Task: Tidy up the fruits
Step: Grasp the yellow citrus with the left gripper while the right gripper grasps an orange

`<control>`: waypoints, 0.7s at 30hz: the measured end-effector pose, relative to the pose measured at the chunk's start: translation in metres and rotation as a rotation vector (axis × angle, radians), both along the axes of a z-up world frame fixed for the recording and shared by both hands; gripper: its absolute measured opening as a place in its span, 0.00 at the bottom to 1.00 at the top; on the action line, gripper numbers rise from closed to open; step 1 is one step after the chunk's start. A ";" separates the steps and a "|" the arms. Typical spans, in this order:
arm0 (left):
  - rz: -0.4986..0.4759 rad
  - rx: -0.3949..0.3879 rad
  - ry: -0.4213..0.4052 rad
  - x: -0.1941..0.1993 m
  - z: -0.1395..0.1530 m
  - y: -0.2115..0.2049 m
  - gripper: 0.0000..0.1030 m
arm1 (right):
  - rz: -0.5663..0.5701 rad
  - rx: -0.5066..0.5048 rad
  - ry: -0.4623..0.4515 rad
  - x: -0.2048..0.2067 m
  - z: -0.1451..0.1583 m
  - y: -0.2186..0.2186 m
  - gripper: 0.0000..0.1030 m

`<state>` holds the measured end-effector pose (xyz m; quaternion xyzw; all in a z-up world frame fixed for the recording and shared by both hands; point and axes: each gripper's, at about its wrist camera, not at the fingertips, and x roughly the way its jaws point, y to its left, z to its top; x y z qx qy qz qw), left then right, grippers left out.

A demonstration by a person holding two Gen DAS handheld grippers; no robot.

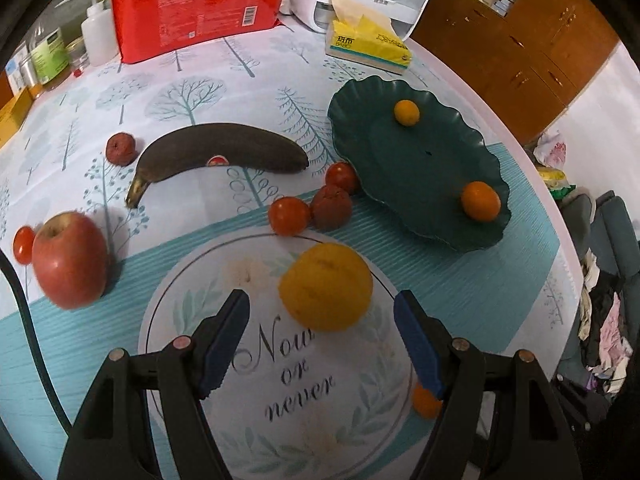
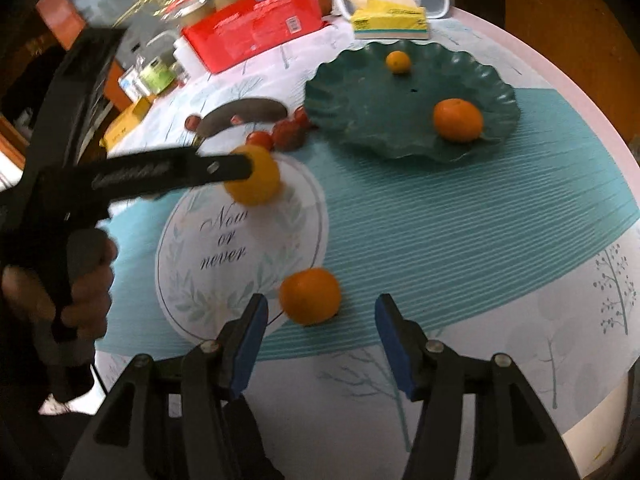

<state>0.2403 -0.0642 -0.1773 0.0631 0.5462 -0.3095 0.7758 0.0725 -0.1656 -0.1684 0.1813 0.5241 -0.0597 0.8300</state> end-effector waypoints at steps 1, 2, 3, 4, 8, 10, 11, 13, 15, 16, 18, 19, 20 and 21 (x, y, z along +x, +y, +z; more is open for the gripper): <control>-0.008 0.000 -0.005 0.001 -0.002 -0.002 0.71 | 0.007 -0.010 0.007 0.001 -0.001 0.003 0.54; -0.012 0.000 -0.009 0.002 -0.004 -0.003 0.71 | 0.013 -0.019 0.016 0.001 -0.003 0.007 0.54; -0.017 -0.002 -0.013 0.003 -0.005 -0.004 0.71 | 0.018 -0.025 0.026 0.002 -0.005 0.009 0.54; -0.022 -0.003 -0.017 0.004 -0.006 -0.005 0.71 | 0.022 -0.031 0.036 0.004 -0.007 0.012 0.54; -0.054 -0.002 -0.034 0.005 -0.010 -0.011 0.71 | 0.020 -0.053 0.070 0.009 -0.013 0.018 0.54; -0.059 0.002 -0.034 0.005 -0.013 -0.014 0.71 | 0.018 -0.059 0.080 0.010 -0.014 0.019 0.54; -0.062 0.006 -0.029 0.006 -0.016 -0.015 0.68 | 0.020 -0.060 0.084 0.011 -0.016 0.020 0.54; -0.064 0.022 -0.021 0.007 -0.020 -0.017 0.63 | 0.020 -0.061 0.094 0.013 -0.018 0.020 0.54; -0.065 0.032 -0.022 0.008 -0.023 -0.018 0.62 | 0.018 -0.068 0.104 0.014 -0.020 0.020 0.54; -0.066 0.029 -0.019 0.008 -0.025 -0.017 0.62 | 0.018 -0.071 0.105 0.013 -0.020 0.021 0.54; -0.073 0.014 -0.013 0.009 -0.027 -0.018 0.57 | 0.023 -0.073 0.108 0.013 -0.022 0.023 0.50; -0.079 0.005 -0.009 0.009 -0.027 -0.018 0.54 | 0.026 -0.074 0.110 0.014 -0.023 0.024 0.48; -0.082 0.004 -0.010 0.008 -0.028 -0.018 0.53 | 0.028 -0.076 0.115 0.015 -0.024 0.025 0.42; -0.083 0.003 -0.015 0.007 -0.028 -0.019 0.52 | 0.029 -0.075 0.119 0.015 -0.025 0.025 0.37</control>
